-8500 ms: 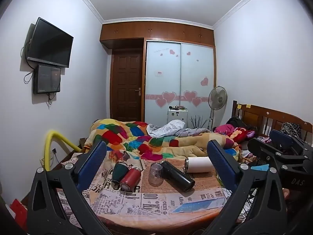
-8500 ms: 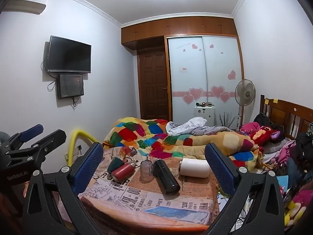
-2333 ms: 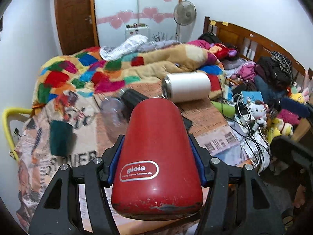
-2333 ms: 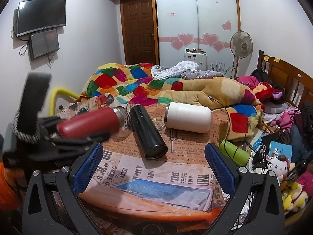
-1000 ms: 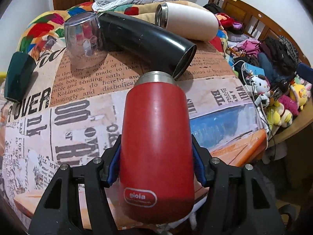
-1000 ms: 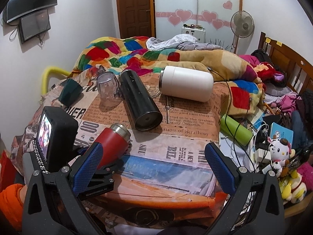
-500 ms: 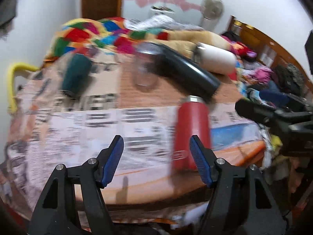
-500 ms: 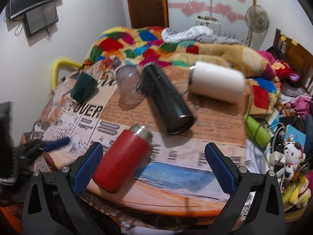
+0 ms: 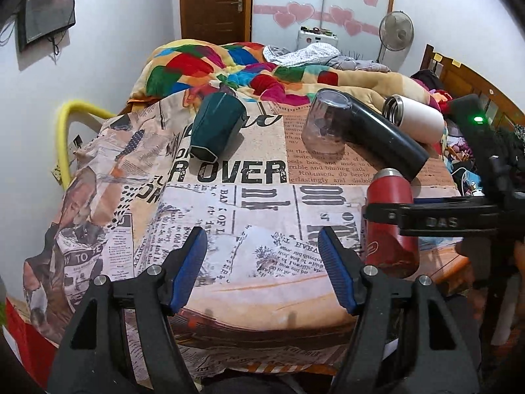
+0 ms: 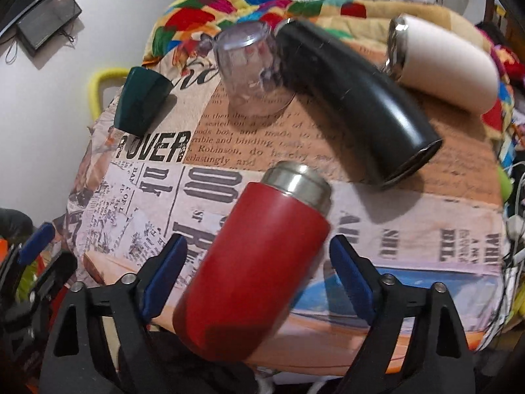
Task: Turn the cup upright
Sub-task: 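Grasp the lying red bottle with the right tool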
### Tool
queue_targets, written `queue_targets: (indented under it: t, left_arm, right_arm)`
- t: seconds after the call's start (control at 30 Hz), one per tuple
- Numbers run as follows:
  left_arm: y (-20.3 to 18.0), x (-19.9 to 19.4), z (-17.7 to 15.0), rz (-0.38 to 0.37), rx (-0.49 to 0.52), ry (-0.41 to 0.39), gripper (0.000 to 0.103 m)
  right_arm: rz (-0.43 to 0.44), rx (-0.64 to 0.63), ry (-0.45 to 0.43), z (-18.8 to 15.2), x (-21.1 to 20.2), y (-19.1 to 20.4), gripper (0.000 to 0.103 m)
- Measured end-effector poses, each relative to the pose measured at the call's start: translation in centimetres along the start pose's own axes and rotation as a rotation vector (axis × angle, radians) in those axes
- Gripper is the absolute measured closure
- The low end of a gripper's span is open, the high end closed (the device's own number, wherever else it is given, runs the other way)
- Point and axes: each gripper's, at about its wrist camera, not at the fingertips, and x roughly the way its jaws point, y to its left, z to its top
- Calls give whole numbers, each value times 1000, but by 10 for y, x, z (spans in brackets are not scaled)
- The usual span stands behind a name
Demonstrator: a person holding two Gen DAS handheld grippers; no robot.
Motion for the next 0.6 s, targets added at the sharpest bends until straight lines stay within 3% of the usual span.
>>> queue_targets:
  t: [0.2, 0.43, 0.6]
  left_arm:
    - [-3, 1, 1, -2, -2, -3, 34]
    - [-11, -1, 5, -5, 2, 0, 32]
    - [-19, -4, 8, -5, 8, -9, 20]
  right_arm:
    - [44, 15, 36, 8, 14, 1, 37]
    - [84, -12, 13, 8, 5, 4, 42]
    - [85, -43, -76, 5, -25, 2, 42]
